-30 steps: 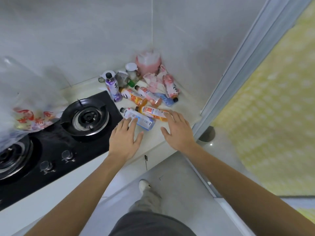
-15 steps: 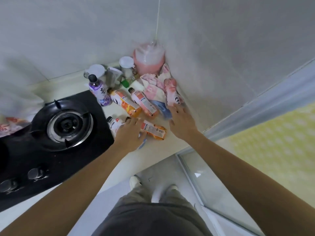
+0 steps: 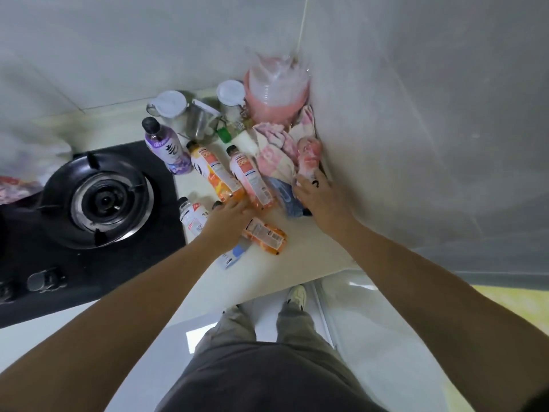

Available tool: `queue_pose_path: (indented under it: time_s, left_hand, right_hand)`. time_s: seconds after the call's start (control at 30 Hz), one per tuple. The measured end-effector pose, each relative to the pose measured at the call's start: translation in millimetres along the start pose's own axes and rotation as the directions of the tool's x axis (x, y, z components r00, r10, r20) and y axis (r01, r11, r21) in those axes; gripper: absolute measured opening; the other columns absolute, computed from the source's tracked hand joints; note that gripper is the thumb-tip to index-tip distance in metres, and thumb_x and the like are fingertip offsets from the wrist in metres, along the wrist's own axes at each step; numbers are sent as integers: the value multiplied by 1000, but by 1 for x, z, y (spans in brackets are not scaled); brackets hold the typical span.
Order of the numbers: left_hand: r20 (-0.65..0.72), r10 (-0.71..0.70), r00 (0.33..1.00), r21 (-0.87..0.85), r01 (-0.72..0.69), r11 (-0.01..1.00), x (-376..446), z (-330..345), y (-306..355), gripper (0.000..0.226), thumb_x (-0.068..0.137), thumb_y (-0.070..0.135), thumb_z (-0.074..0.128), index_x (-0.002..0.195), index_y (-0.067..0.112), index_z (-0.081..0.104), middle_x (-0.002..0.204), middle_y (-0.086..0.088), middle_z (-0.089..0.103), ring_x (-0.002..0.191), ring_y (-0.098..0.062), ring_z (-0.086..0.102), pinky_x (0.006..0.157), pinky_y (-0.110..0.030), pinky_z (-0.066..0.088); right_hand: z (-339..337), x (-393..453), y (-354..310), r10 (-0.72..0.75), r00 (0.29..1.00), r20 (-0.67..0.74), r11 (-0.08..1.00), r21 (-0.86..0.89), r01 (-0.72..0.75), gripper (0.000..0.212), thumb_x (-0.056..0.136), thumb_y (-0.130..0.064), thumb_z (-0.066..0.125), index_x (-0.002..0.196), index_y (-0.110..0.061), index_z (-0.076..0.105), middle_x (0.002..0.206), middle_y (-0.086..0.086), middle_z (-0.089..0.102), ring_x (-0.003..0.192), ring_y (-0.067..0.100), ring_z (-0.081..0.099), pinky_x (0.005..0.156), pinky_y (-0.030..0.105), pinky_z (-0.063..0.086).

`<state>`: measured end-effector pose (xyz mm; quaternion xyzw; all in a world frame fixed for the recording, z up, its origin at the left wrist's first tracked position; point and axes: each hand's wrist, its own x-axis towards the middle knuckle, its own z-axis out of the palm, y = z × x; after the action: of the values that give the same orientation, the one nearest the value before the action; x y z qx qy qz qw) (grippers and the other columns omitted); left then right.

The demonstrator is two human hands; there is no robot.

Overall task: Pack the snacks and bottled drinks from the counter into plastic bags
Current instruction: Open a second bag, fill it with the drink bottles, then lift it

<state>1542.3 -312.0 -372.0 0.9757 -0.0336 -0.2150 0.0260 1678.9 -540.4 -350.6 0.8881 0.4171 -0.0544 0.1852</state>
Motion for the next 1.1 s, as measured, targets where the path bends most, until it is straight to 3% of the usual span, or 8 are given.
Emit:
queue_pose_path:
  time_s: [0.13,0.33,0.5,0.63,0.8,0.9,1.0,1.1]
  left_hand:
    - [18,-20,1000,2,20,1000,9,0,2,69,92,26,70,153,29,39,166,-1,28,158,-29,12,121,-50,29]
    - [9,-29,1000,7,29,1000,11,0,1,72,89,32,74,152,31,40,163,-1,33,156,-29,17,122,-50,26]
    - [-7,-8,1000,26,8,1000,6,-3,-1,71,90,34,73,152,31,39,162,1,34,156,-26,19,122,-46,26]
    - [-46,-4,999,40,6,999,-4,-16,-1,71,88,41,73,150,29,41,151,3,46,144,-24,37,112,-41,36]
    - [-14,-79,997,15,79,997,-19,-51,2,72,76,60,76,135,28,49,117,7,62,103,-20,63,81,-37,54]
    - [-35,-120,992,20,121,992,-27,-79,9,63,79,59,77,126,25,53,106,5,61,97,-22,63,69,-34,42]
    - [-63,-137,989,21,139,990,-34,-94,18,62,78,59,78,124,24,54,92,4,55,83,-22,54,68,-35,45]
    - [-50,-163,985,1,164,987,-42,-97,22,63,78,61,77,123,24,54,91,3,55,82,-23,54,67,-35,42]
  right_hand:
    - [20,17,10,-76,997,30,994,-72,78,76,78,-20,84,148,-23,53,160,1,44,140,41,44,100,46,50]
    - [26,31,15,-123,990,65,974,-185,133,83,78,-29,84,152,-26,48,162,1,39,145,43,36,111,51,44]
    - [22,42,21,-205,979,14,953,-223,203,65,83,-28,78,142,-23,52,148,2,50,133,38,48,109,48,45]
    - [23,46,28,-248,967,-54,948,-217,231,58,81,-20,77,135,-19,57,142,5,54,125,42,49,106,55,44]
    - [4,29,19,-139,967,-212,985,71,157,69,62,-13,83,126,-18,58,132,4,59,126,37,50,108,52,42]
    - [-15,13,12,-7,949,-316,936,331,117,78,49,-7,81,125,-12,61,128,7,63,125,36,51,104,46,45]
    - [-26,0,5,119,909,-400,851,513,114,62,55,-11,77,115,-11,62,116,5,63,115,34,54,89,41,52]
    - [-30,-12,-3,247,902,-354,747,663,55,54,70,-33,75,119,-17,59,119,0,62,110,31,59,78,41,54]
